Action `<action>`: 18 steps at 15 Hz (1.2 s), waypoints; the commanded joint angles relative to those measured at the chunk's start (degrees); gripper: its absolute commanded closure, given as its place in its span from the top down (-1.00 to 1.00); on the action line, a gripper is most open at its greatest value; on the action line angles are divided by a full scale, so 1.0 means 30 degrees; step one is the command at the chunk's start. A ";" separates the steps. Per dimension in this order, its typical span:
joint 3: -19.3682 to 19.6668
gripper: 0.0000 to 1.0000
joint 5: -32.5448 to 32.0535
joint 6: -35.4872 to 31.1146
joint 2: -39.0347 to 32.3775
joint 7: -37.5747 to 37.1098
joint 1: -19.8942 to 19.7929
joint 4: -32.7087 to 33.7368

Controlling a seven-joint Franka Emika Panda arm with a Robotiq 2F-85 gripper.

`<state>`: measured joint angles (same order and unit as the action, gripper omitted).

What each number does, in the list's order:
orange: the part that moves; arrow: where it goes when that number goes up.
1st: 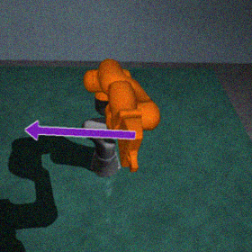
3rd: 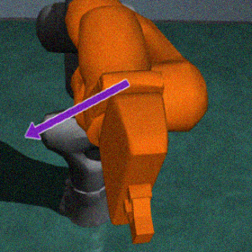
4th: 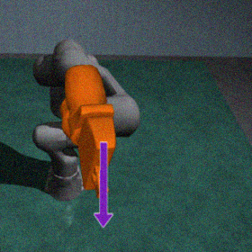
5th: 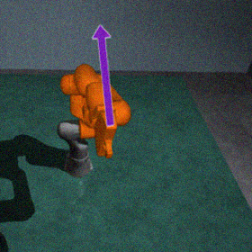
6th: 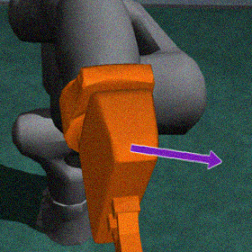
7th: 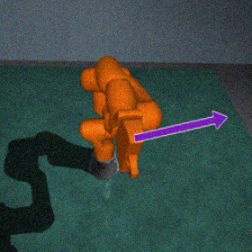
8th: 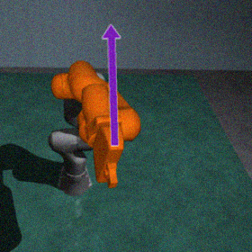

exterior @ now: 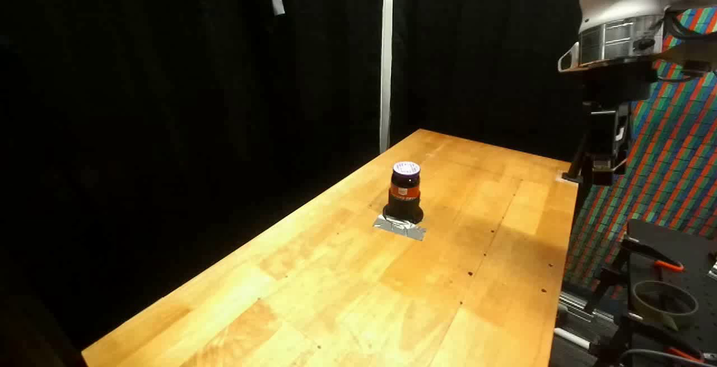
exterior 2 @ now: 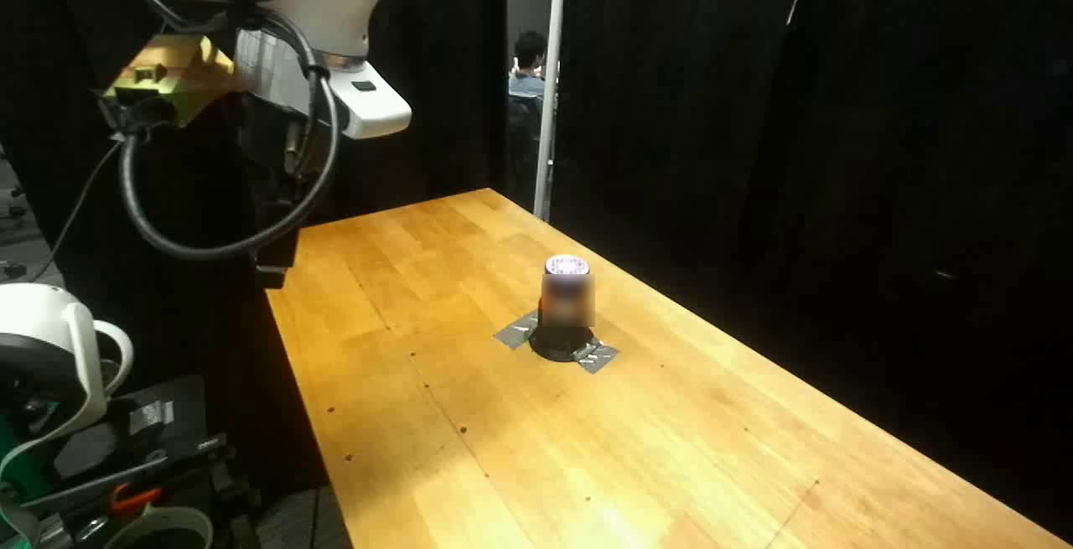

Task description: Put the elastic around the bottle

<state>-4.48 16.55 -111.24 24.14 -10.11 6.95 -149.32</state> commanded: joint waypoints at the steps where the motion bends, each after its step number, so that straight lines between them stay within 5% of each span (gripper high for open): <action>1: -0.0179 1.00 0.0058 0.0073 0.0010 0.0061 -0.0200 0.0047; 9: -0.0125 1.00 -0.0400 -0.1148 -0.1859 0.0247 -0.0525 0.1076; 18: 0.0185 1.00 -0.4284 -0.2853 -1.0662 0.0811 -0.1132 1.0154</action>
<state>-4.16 6.35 -120.41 1.40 -8.63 3.74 -130.12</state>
